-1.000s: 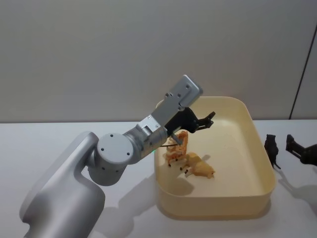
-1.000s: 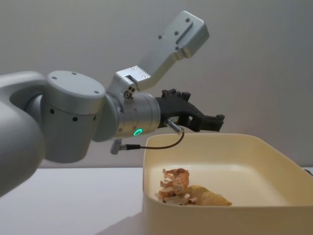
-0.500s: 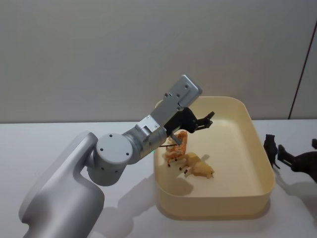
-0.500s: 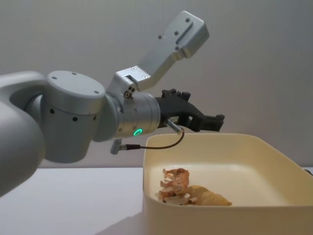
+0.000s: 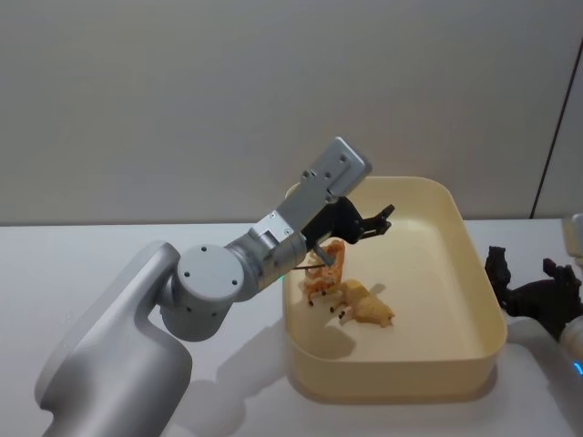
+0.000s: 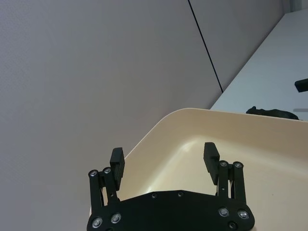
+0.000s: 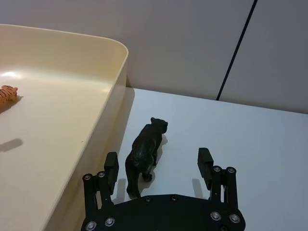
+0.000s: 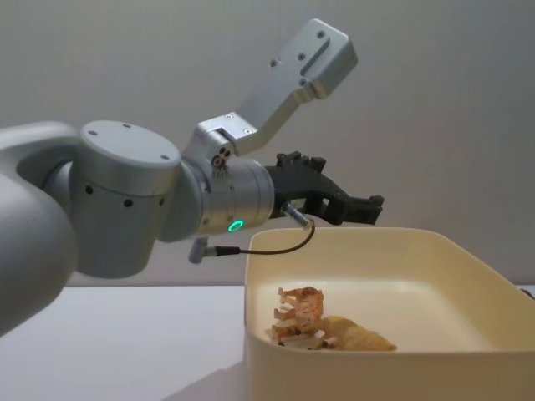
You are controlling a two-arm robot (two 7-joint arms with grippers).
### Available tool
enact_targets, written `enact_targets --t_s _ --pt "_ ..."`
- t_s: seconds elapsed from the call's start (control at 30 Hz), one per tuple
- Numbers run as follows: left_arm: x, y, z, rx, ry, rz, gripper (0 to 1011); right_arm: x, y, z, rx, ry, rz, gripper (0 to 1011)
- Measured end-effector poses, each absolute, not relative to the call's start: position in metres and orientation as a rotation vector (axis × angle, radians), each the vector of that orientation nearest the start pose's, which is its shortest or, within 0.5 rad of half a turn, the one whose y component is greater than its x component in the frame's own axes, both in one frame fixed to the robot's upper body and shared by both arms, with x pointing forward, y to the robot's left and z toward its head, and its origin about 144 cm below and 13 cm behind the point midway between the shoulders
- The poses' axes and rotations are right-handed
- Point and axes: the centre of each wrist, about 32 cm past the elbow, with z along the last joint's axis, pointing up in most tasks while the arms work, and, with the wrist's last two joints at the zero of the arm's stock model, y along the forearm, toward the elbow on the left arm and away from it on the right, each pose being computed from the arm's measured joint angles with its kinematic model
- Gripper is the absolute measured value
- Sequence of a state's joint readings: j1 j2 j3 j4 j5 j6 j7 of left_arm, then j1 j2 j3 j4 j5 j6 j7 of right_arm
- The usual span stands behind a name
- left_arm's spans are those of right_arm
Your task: Pick up the toy alternately with two hands and place it into the central storage box.
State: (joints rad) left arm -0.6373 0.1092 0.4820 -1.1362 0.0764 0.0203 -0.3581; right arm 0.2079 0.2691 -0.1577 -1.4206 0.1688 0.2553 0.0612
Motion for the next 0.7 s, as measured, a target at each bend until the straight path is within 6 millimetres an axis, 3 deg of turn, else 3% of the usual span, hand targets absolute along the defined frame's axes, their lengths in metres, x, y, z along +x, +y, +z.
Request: enact_targets --t_s 0.37,0.7 --pt "0.606 0.138 1.239 0.254 -0.384 0.843 1001 0.534 -0.262 1.155 -0.309 0.071 -1.399 994" --pt "0.606 0.138 1.239 0.254 -0.384 0.843 1001 0.543 -0.258 1.151 -0.324 0.068 -1.391 729"
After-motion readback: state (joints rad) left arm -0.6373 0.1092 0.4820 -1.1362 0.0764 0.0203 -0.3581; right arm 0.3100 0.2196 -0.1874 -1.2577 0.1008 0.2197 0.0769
